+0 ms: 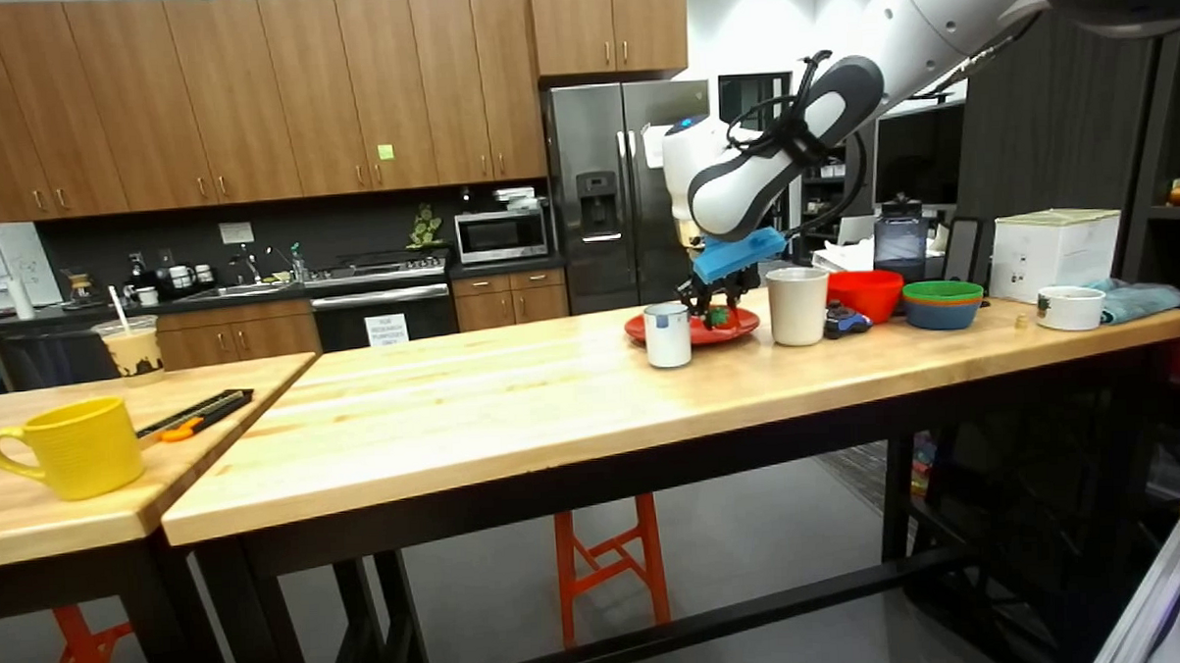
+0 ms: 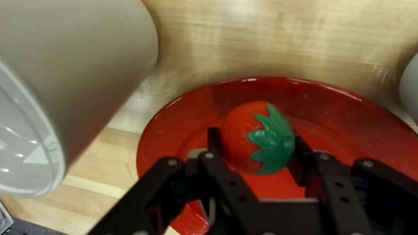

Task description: Pick up the red plush toy from the table and place it on the red plate

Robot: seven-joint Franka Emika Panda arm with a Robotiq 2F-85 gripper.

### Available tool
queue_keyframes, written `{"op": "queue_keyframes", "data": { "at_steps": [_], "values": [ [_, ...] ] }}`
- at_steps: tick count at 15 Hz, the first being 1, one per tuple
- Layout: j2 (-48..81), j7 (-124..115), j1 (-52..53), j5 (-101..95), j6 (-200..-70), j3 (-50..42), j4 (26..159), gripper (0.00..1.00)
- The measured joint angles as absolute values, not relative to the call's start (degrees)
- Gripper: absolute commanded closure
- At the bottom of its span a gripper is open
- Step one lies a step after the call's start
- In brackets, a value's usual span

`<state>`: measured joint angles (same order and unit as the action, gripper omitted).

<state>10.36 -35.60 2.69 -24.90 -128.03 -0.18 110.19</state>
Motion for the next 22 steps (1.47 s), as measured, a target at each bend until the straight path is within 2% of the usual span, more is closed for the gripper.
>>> {"op": "queue_keyframes", "data": {
  "at_steps": [22],
  "values": [
    [13.0,-35.6,3.9,-25.4,-132.3,-1.4,110.0,0.76]
  ]
}}
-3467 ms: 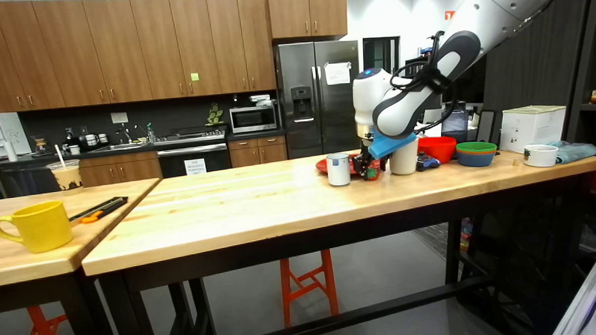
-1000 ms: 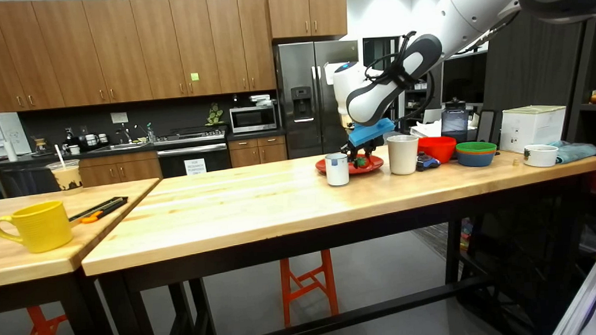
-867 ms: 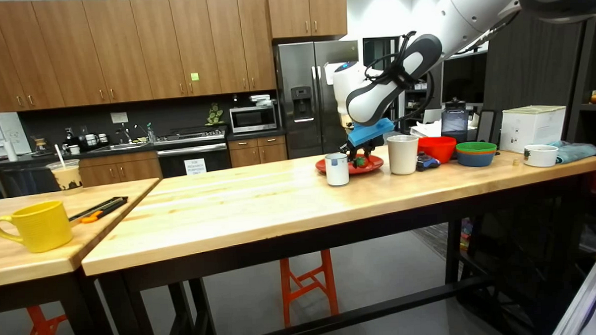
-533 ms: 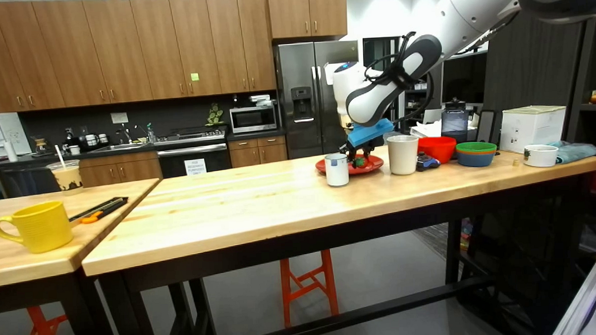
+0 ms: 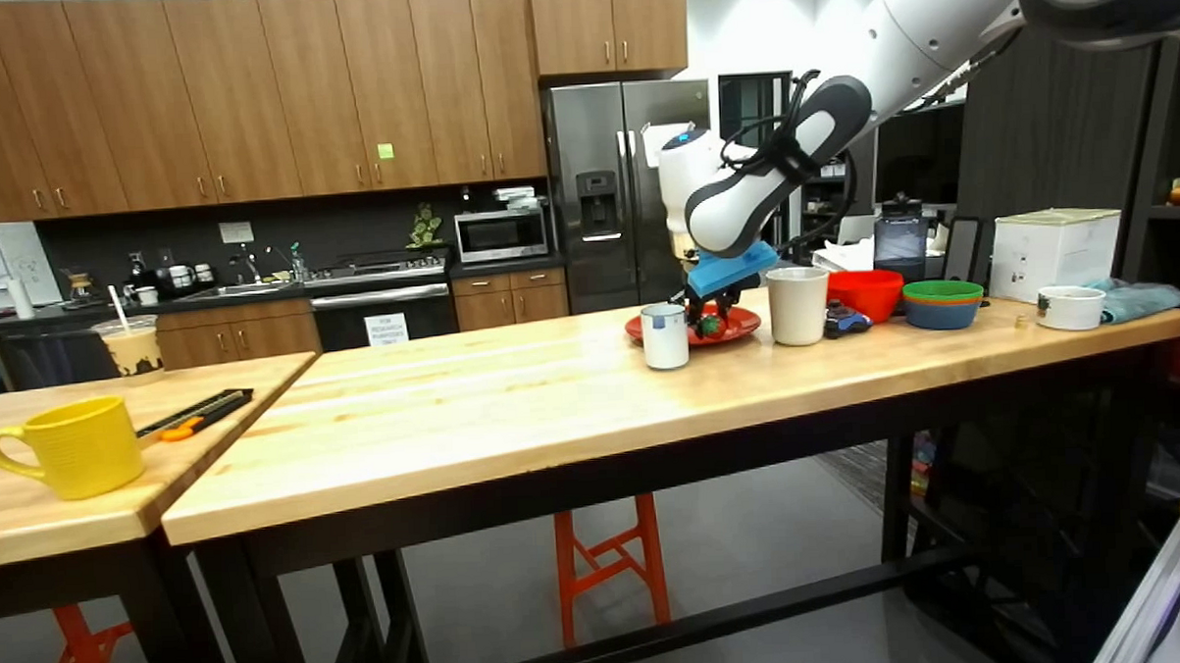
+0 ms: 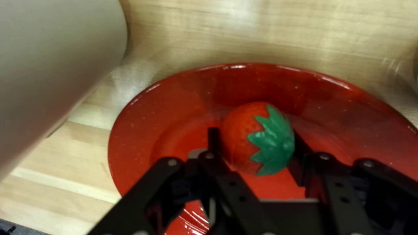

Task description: Pick up the red plush toy from the table and place it on the red plate

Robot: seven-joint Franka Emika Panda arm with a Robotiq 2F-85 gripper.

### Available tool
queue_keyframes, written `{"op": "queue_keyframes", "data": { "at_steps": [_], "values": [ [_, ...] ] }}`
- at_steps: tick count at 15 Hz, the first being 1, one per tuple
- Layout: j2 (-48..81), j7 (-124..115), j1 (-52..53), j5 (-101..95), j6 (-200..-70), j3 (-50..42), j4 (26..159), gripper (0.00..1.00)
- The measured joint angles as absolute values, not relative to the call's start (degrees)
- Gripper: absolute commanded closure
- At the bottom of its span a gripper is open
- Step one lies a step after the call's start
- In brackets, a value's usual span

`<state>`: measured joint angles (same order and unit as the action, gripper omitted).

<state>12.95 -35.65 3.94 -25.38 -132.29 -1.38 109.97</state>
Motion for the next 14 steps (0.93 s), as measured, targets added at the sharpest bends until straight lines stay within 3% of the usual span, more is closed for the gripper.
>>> {"op": "queue_keyframes", "data": {
  "at_steps": [2,3,5,8,14],
  "values": [
    [13.0,-35.6,3.9,-25.4,-132.7,-1.4,110.1,0.76],
    [13.0,-35.6,3.9,-25.4,-132.9,-1.4,110.1,0.26],
    [13.2,-35.6,3.9,-25.4,-132.9,-1.4,110.1,0.22],
    [13.5,-35.5,4.1,-25.2,-132.6,-1.4,110.4,0.02],
    [13.5,-35.5,4.6,-25.2,-132.4,-1.4,110.4,0.00]
  ]
}}
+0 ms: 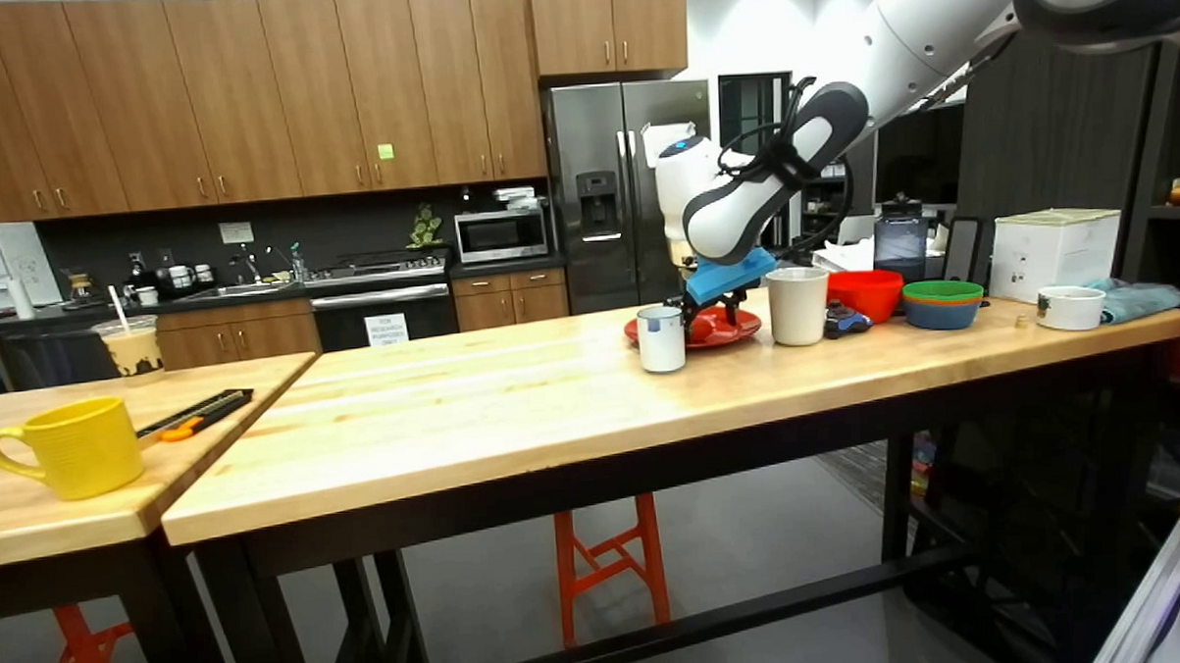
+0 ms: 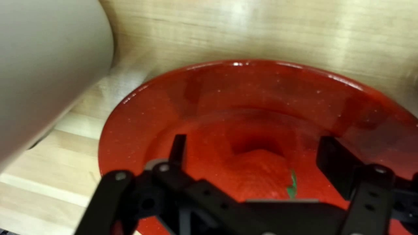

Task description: Pick up the red plush toy from the table and place it on the red plate

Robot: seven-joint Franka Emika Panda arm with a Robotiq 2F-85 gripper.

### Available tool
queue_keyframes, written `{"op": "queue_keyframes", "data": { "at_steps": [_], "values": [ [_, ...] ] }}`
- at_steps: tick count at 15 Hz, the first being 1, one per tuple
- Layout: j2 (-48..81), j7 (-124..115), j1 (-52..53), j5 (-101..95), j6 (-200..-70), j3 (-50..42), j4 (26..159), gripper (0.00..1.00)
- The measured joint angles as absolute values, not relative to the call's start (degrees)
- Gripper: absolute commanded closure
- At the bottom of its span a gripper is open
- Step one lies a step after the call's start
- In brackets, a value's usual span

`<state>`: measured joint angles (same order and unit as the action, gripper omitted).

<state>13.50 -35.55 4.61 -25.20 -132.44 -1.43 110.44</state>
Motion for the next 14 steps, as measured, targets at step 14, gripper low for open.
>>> {"op": "queue_keyframes", "data": {
  "at_steps": [14],
  "values": [
    [13.4,-34.0,5.0,-22.7,-122.5,-1.4,104.4,0.00]
  ]
}}
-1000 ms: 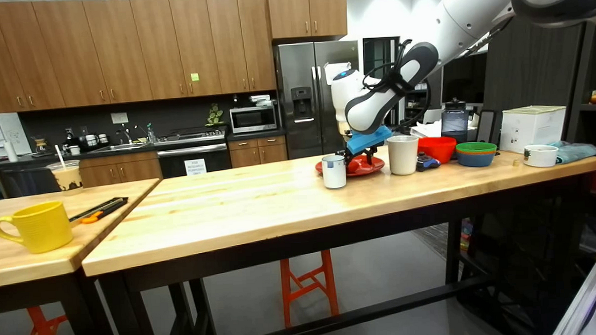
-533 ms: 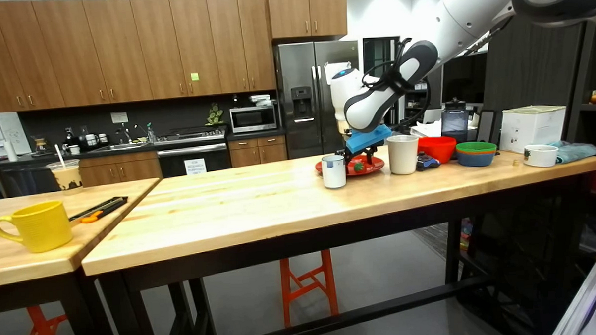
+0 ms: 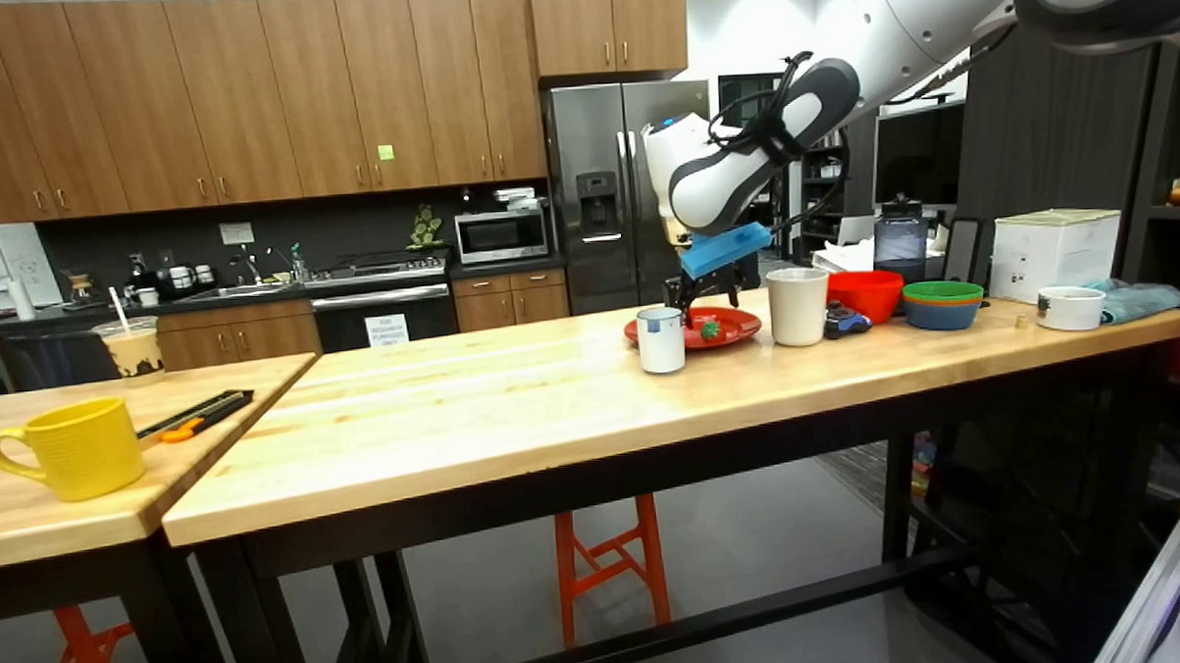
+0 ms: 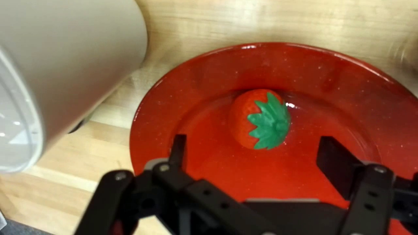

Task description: Pick up the red plush toy from the table and place it on the red plate

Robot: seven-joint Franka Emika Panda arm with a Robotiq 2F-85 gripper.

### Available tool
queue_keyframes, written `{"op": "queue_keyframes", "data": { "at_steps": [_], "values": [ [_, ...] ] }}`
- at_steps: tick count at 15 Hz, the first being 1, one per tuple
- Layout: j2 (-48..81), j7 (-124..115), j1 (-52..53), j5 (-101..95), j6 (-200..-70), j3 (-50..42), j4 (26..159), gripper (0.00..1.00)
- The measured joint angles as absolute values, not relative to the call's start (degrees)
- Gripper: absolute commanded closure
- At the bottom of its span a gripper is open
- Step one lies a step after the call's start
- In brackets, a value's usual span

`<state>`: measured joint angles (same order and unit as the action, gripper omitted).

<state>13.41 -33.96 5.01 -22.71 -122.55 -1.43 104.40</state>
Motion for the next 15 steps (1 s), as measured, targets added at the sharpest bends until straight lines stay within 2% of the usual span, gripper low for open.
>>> {"op": "queue_keyframes", "data": {
  "at_steps": [15],
  "values": [
    [13.3,-33.2,4.9,-22.3,-116.6,-1.6,94.6,0.00]
  ]
}}
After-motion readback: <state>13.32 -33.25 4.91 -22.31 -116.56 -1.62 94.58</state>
